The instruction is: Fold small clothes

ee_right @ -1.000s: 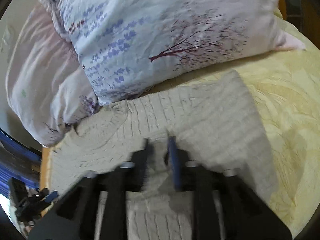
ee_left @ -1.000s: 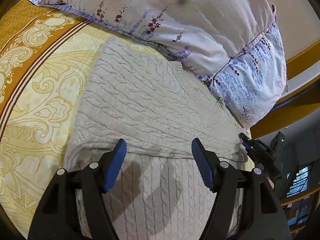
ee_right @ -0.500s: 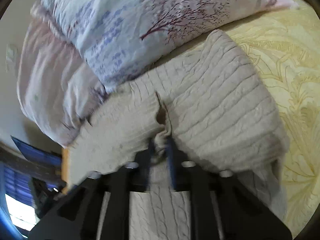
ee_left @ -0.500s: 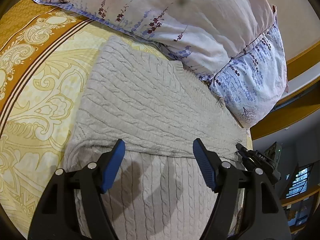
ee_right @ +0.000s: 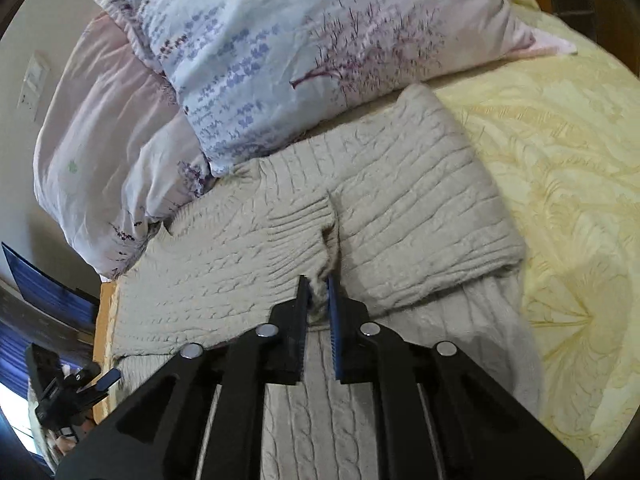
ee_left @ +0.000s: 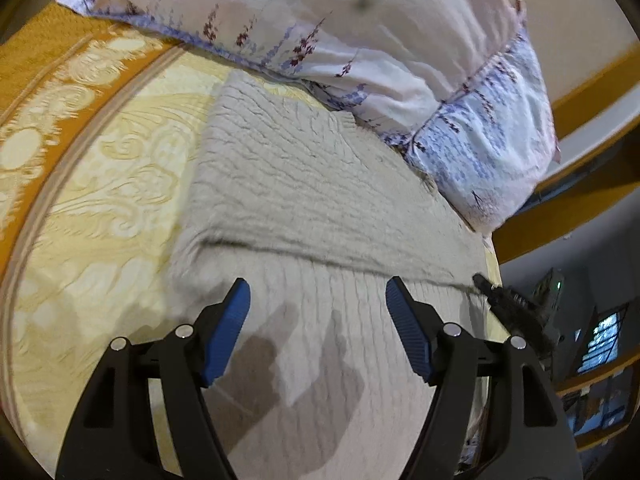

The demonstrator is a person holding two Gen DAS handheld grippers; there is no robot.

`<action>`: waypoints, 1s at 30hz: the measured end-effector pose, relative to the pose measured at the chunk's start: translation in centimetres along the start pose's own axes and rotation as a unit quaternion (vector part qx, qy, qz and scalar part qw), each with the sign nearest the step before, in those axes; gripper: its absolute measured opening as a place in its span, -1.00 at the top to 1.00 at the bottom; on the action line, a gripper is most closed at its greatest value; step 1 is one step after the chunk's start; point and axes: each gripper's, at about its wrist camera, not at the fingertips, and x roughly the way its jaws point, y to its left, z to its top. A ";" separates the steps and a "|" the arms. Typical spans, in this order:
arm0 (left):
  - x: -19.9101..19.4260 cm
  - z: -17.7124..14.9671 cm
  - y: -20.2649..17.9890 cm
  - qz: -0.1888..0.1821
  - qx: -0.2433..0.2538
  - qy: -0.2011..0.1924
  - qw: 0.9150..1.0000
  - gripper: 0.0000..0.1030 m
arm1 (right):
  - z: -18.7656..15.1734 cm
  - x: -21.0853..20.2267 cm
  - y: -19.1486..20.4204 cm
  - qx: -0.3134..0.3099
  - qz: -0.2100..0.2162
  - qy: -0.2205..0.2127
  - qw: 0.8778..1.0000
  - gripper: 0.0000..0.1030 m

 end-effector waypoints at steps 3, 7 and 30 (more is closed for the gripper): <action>-2.1 -1.5 0.7 0.014 0.024 -0.013 1.000 -0.36 | -0.6 -2.4 -0.3 -0.018 0.003 -0.015 1.000 0.11; -3.5 -3.8 2.2 0.022 0.024 -0.004 0.999 -0.36 | -2.3 -6.1 -2.4 -0.024 0.034 -0.020 0.999 -0.05; -5.0 -12.7 2.3 -0.094 0.018 0.036 0.995 0.11 | -11.4 -10.5 -10.4 0.084 0.174 0.067 0.979 0.29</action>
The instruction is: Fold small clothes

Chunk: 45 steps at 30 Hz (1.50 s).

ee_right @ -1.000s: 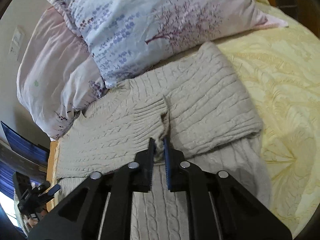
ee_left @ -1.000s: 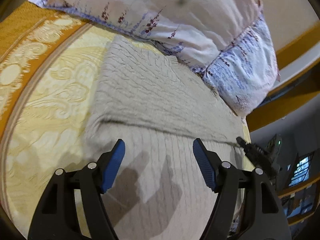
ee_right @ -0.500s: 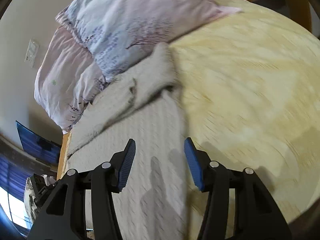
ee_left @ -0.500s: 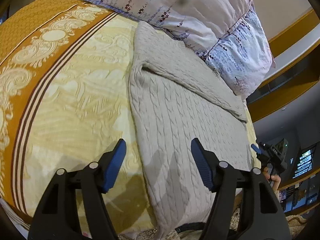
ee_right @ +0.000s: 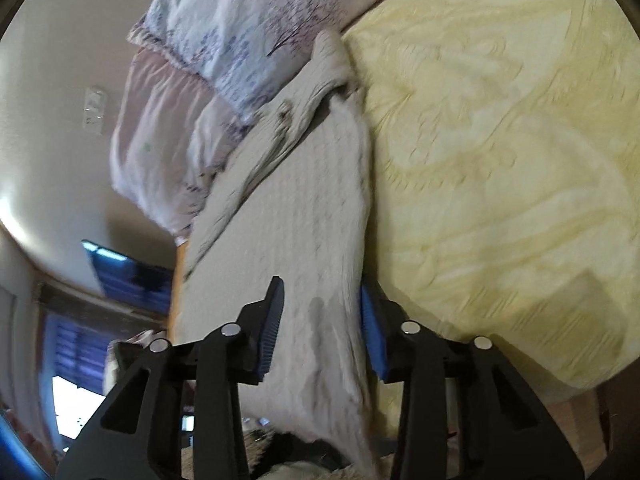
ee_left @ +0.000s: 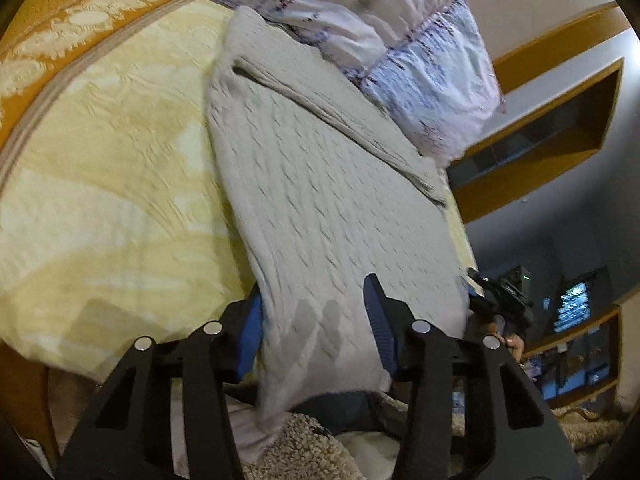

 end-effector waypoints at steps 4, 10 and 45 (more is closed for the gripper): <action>0.2 -1.6 -0.4 -0.023 0.005 0.010 1.000 0.17 | -1.4 0.3 0.3 -0.006 0.028 0.029 0.999 0.35; 0.5 -3.2 -0.5 -0.048 0.004 0.028 0.998 0.33 | -3.8 0.0 0.8 -0.022 0.026 0.062 0.997 0.50; -3.1 6.2 -5.9 0.085 0.101 -0.118 0.984 0.87 | 0.2 -2.9 12.1 -0.282 -0.070 -0.172 0.941 0.84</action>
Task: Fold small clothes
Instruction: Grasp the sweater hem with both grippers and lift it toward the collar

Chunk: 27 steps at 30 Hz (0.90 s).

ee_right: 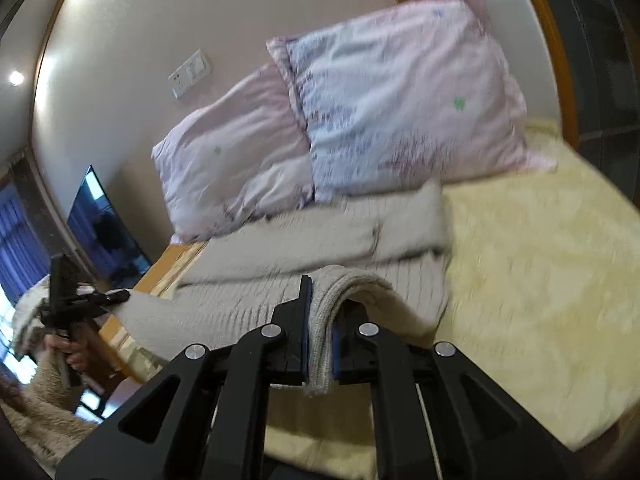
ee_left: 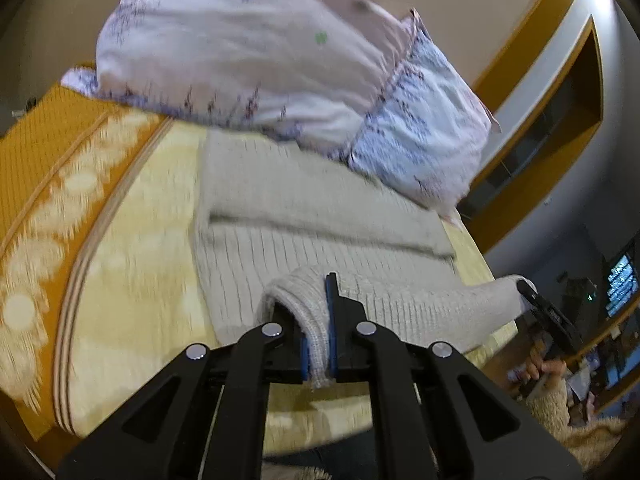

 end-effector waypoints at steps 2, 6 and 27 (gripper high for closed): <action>0.5 1.8 -0.4 0.014 0.005 -0.011 1.000 0.87 | 0.9 0.5 0.0 -0.007 -0.007 -0.014 1.000 0.84; 2.1 4.8 -0.9 0.032 0.011 -0.023 0.999 0.87 | 2.4 2.0 -0.1 -0.014 -0.024 -0.028 0.999 0.84; 14.3 13.8 3.8 0.074 -0.071 0.009 0.995 0.87 | 8.6 15.5 -5.0 0.052 -0.078 0.041 0.995 0.84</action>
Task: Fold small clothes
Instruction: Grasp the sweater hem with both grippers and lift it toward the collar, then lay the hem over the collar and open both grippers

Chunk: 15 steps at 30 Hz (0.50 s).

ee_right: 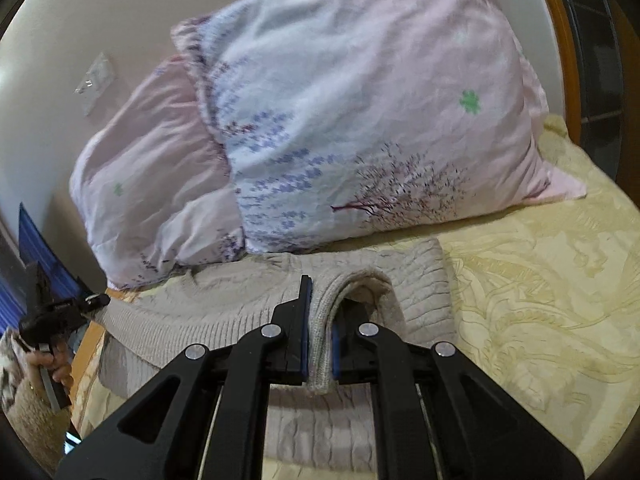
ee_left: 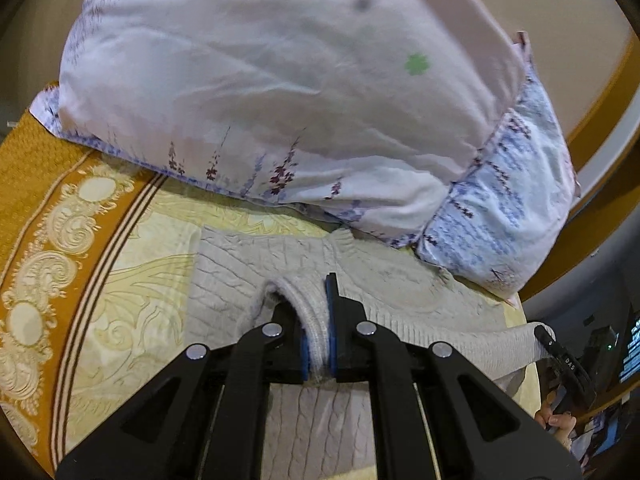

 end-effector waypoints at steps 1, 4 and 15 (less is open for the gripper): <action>0.5 0.1 0.1 0.001 -0.003 0.004 1.000 0.87 | 0.1 0.7 -0.3 0.005 -0.005 0.007 1.000 0.84; 2.4 0.2 0.7 0.004 -0.011 0.020 1.000 0.87 | 0.0 2.6 -1.2 0.021 -0.019 0.026 0.999 0.84; 6.0 1.5 1.3 0.003 -0.040 0.027 0.999 0.28 | 1.6 7.6 -2.9 0.099 -0.037 0.071 0.992 -0.19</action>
